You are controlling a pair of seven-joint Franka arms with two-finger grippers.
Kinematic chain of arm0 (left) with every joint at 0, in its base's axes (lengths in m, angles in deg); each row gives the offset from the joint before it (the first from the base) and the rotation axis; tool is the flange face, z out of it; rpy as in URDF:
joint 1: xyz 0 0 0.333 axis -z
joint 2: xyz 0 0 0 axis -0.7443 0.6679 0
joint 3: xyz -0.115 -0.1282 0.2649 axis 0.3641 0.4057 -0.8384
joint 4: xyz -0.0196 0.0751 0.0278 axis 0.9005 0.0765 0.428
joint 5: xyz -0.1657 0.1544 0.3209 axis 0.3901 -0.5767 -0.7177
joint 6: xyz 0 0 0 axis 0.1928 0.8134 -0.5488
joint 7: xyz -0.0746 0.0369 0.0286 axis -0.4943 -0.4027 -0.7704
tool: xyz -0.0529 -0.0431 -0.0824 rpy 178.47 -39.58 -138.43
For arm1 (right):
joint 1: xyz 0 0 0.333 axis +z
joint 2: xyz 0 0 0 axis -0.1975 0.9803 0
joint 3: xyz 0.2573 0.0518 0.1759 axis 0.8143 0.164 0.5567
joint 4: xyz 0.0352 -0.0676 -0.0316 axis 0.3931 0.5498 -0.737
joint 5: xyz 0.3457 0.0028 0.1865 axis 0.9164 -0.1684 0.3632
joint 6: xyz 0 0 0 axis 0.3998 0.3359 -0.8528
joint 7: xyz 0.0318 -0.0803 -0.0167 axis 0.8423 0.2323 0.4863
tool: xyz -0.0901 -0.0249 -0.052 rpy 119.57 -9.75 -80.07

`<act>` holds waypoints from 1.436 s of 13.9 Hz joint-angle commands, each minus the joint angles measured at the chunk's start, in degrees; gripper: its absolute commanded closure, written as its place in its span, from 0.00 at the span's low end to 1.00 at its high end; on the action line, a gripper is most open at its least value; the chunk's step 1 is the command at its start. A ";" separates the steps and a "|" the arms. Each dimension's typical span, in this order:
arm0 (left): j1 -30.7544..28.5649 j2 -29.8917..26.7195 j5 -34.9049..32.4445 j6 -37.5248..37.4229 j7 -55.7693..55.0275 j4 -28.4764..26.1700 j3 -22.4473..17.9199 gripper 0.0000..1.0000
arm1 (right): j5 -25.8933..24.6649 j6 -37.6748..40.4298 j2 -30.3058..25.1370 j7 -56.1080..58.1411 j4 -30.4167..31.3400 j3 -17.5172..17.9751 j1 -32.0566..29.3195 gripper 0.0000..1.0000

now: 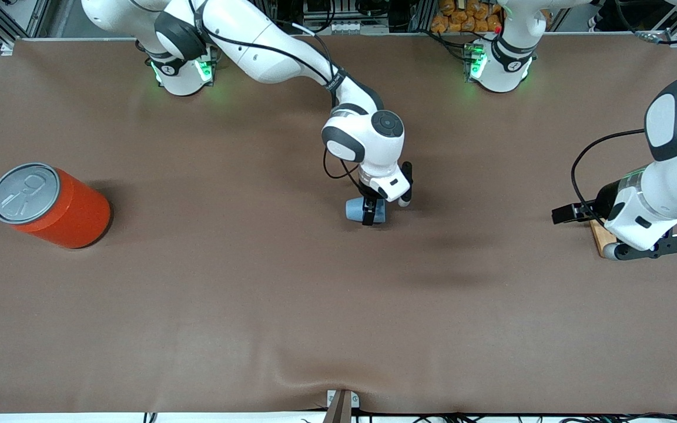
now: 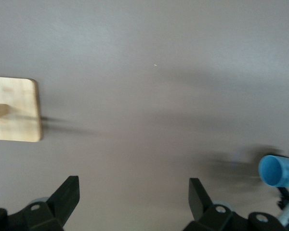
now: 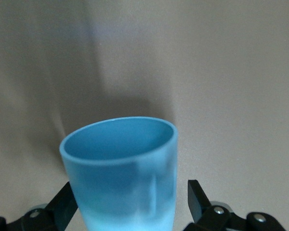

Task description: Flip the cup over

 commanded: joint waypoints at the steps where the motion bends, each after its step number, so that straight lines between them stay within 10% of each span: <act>1: 2.07 3.46 2.07 0.08 -0.29 0.80 0.73 0.00 | -0.34 1.19 -0.26 -1.12 -1.83 0.12 0.15 0.00; 11: 8.14 14.63 29.91 7.33 7.18 -10.07 1.53 0.00 | 7.04 20.33 -11.42 -1.04 -2.18 0.65 -0.81 0.00; 14: 12.62 16.65 36.69 21.94 7.36 -15.55 1.71 0.00 | 8.45 23.25 -16.34 -0.86 -2.18 0.73 -7.38 0.00; 20: 19.58 19.39 52.61 24.95 6.31 -15.73 1.71 0.00 | 11.88 27.65 -24.78 -0.86 -2.18 0.21 -26.53 0.00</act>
